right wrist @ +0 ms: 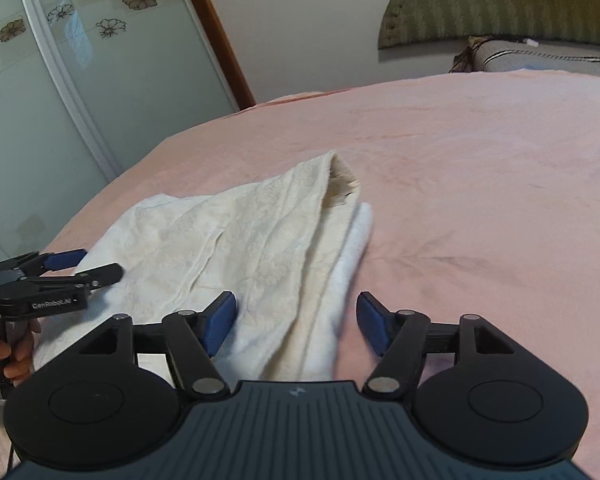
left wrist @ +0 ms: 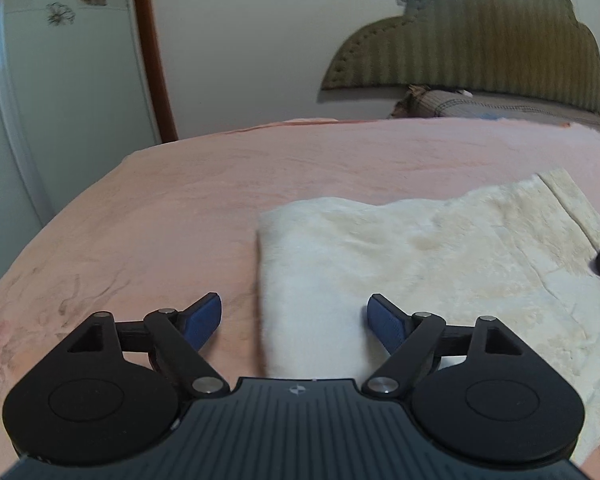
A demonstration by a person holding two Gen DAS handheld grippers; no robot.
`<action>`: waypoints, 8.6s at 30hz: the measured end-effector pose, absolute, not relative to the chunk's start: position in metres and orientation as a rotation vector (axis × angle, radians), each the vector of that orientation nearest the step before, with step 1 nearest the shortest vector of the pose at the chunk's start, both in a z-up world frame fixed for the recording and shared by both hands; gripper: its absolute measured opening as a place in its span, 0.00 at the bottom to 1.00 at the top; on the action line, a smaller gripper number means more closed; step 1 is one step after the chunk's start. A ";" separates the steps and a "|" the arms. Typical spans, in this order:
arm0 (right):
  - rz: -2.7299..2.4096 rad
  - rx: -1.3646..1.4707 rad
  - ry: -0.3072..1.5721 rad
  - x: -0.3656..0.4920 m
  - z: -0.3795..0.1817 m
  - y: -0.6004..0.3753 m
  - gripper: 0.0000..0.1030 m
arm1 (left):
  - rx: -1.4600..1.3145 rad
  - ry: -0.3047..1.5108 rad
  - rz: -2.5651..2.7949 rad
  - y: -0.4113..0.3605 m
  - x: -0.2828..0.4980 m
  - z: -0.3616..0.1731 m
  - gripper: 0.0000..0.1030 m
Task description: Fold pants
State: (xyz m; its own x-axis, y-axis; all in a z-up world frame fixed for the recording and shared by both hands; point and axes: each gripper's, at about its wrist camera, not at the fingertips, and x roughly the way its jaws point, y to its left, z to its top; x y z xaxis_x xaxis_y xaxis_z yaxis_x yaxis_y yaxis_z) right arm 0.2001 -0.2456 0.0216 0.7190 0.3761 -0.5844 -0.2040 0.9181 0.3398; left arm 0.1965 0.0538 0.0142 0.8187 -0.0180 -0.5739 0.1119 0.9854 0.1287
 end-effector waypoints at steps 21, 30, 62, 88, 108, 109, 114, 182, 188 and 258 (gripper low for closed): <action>0.365 -0.281 0.703 0.260 0.028 -0.163 0.63 | 0.087 0.659 -0.011 0.067 0.259 0.030 0.75; 0.462 -0.278 0.641 0.207 0.048 -0.155 0.64 | 0.127 0.635 -0.197 0.028 0.203 0.033 0.77; 0.371 -0.126 0.607 0.126 0.008 -0.168 0.69 | 0.087 0.655 -0.058 0.034 0.114 -0.004 0.98; 0.206 0.051 0.700 0.036 0.013 -0.174 0.87 | 0.014 0.693 -0.163 0.038 0.028 0.010 0.97; -0.006 0.033 0.690 0.014 -0.007 -0.152 1.00 | 0.089 0.698 -0.108 0.041 0.017 -0.011 1.00; -0.005 0.035 0.691 0.015 -0.008 -0.152 1.00 | 0.089 0.699 -0.108 0.041 0.017 -0.012 1.00; -0.006 0.035 0.690 0.014 -0.008 -0.151 1.00 | 0.089 0.698 -0.108 0.041 0.015 -0.012 1.00; -0.006 0.034 0.690 0.014 -0.008 -0.151 1.00 | 0.078 0.705 -0.112 0.042 0.015 -0.013 1.00; -0.006 0.034 0.690 0.014 -0.008 -0.151 1.00 | 0.078 0.705 -0.112 0.042 0.015 -0.013 1.00; -0.029 0.143 0.693 0.000 0.010 -0.151 1.00 | 0.091 0.692 -0.064 0.040 0.006 0.006 0.99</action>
State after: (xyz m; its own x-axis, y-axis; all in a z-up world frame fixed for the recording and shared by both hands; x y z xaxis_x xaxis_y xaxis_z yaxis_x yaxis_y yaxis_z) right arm -0.0002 -0.1506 0.0095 0.7696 0.0208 -0.6381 0.0744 0.9897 0.1220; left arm 0.0059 0.0405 0.0061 0.7680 -0.0287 -0.6398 0.0895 0.9940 0.0628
